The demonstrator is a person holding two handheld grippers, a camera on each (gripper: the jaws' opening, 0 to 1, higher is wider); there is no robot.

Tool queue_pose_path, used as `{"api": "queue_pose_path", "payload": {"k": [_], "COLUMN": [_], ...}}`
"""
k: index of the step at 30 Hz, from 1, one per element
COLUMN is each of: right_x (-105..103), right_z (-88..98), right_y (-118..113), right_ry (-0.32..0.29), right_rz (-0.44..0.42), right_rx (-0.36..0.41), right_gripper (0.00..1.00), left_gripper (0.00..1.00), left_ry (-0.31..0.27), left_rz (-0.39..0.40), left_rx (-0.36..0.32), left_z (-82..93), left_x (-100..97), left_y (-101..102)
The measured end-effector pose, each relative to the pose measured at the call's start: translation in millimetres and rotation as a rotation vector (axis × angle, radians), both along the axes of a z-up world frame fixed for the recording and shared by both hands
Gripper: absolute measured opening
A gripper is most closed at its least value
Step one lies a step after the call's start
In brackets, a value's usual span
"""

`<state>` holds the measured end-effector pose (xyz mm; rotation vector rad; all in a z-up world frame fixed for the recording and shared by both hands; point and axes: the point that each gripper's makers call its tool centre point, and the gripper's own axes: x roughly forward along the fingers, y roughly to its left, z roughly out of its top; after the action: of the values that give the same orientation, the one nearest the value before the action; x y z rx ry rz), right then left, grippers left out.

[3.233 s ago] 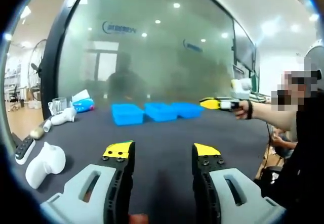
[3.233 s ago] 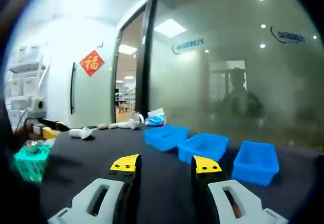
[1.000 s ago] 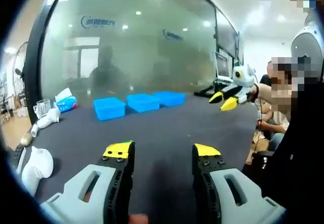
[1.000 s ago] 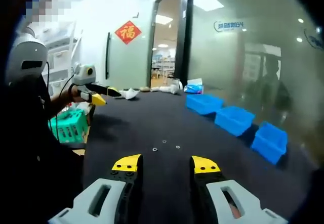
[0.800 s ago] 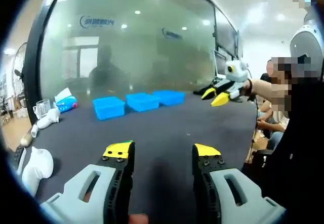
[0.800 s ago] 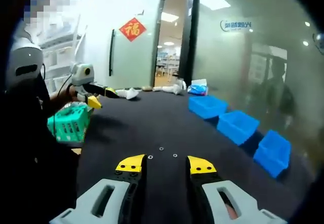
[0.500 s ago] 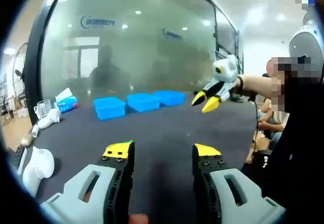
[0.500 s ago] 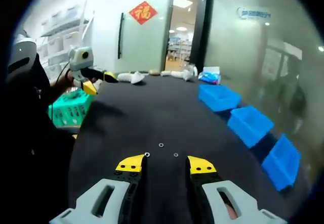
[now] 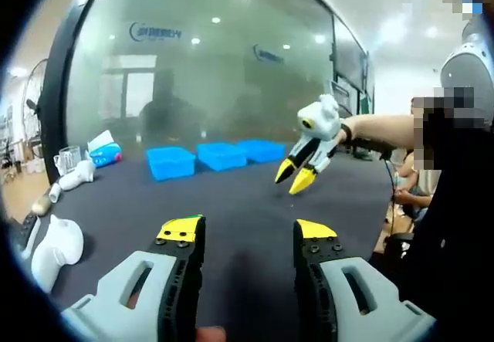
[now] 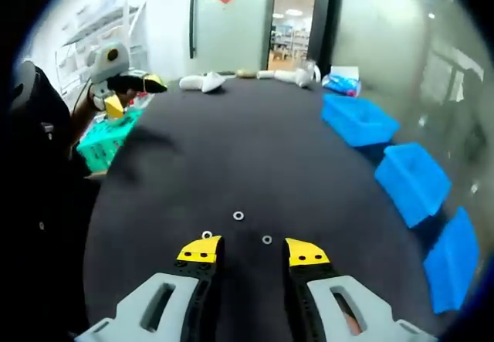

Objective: Sort the screws, nuts, and washers into the corresponding bins

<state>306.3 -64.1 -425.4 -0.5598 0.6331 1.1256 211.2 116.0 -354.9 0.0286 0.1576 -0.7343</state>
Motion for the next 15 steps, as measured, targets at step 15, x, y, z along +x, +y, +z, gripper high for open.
{"api": "queue_pose_path", "payload": {"k": [15], "right_x": [12], "right_z": [-7.0], "right_y": [1], "right_ry": [0.028], "right_rz": [-0.037], "right_rx": [-0.005], "right_gripper": [0.15], "left_gripper": [0.45], "left_ry": [0.002], "left_rz": [0.021], "left_rx": [-0.02], "left_z": [-1.6], "left_x": [1.2], "left_y": [5]}}
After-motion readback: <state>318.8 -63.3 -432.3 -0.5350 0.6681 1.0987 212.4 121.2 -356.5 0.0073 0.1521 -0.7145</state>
